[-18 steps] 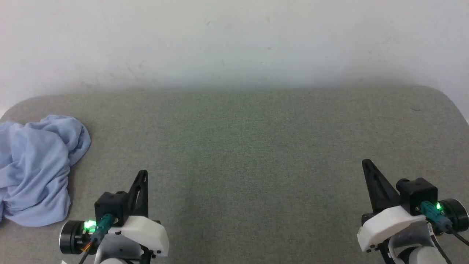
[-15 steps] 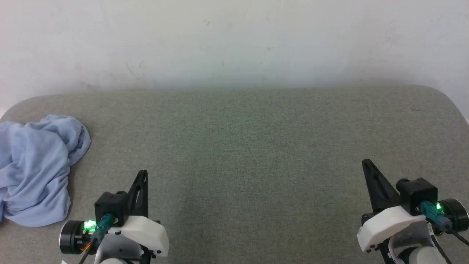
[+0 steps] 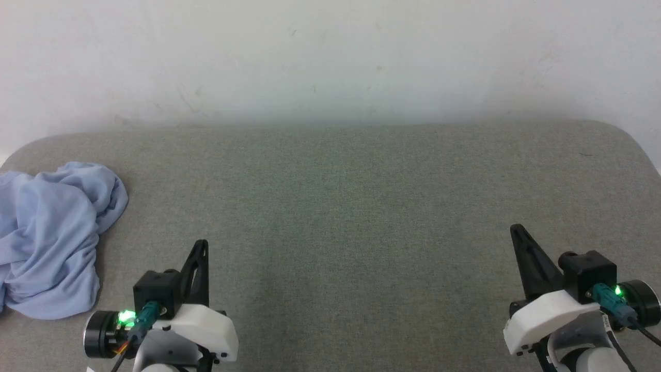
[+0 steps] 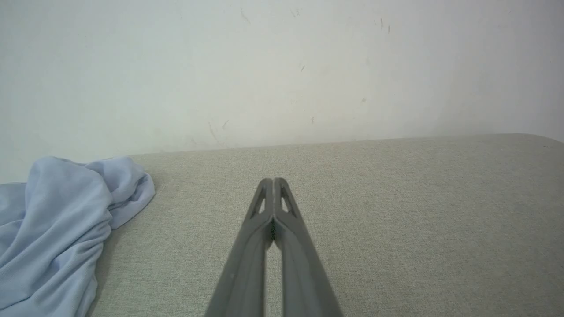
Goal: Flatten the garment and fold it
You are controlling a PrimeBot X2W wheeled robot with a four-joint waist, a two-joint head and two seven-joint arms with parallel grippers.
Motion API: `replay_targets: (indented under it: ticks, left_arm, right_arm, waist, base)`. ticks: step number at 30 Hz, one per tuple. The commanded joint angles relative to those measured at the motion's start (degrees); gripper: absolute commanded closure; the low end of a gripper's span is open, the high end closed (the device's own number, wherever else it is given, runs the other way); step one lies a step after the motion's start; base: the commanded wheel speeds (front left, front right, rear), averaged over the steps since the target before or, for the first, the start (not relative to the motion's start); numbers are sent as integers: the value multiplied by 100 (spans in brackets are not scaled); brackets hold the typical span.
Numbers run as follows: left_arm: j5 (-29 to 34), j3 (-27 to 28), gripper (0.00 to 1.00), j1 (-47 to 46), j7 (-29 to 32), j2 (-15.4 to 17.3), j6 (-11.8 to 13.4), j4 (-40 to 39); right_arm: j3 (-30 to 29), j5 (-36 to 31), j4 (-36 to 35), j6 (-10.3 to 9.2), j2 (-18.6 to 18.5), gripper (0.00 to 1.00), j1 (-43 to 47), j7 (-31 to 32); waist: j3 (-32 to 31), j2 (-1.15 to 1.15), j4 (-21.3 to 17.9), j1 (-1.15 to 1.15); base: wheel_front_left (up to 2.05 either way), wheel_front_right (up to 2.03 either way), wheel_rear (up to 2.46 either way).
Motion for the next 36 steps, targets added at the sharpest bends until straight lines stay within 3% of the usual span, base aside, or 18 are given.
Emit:
replay_targets:
  ticks: [1, 3, 4, 36]
  left_arm:
    - [36, -4, 100, -71, 1, -12, 37, -27]
    - [36, -4, 100, -71, 1, -12, 37, -27]
    - [0, -1, 0, 0, 0, 0, -1, 0]
    - [-256, -30, 0, -137, -358, -2, -17, 39]
  right_arm:
    - [-1, -27, 9, -4, 19, 100, -51, 3]
    - [-1, -27, 9, -4, 19, 100, -51, 3]
    - [0, 0, 0, 0, 0, 0, 0, 0]
    - [-18, 12, 187, -1, 2, 0, -43, -357]
  waist:
    - [0, 0, 0, 0]
    - [0, 0, 0, 0]
    - [0, 0, 0, 0]
    - [14, 0, 155, 0]
  base:
    - [0, 0, 0]
    - [0, 0, 0]
    - [0, 0, 0]
    - [0, 0, 0]
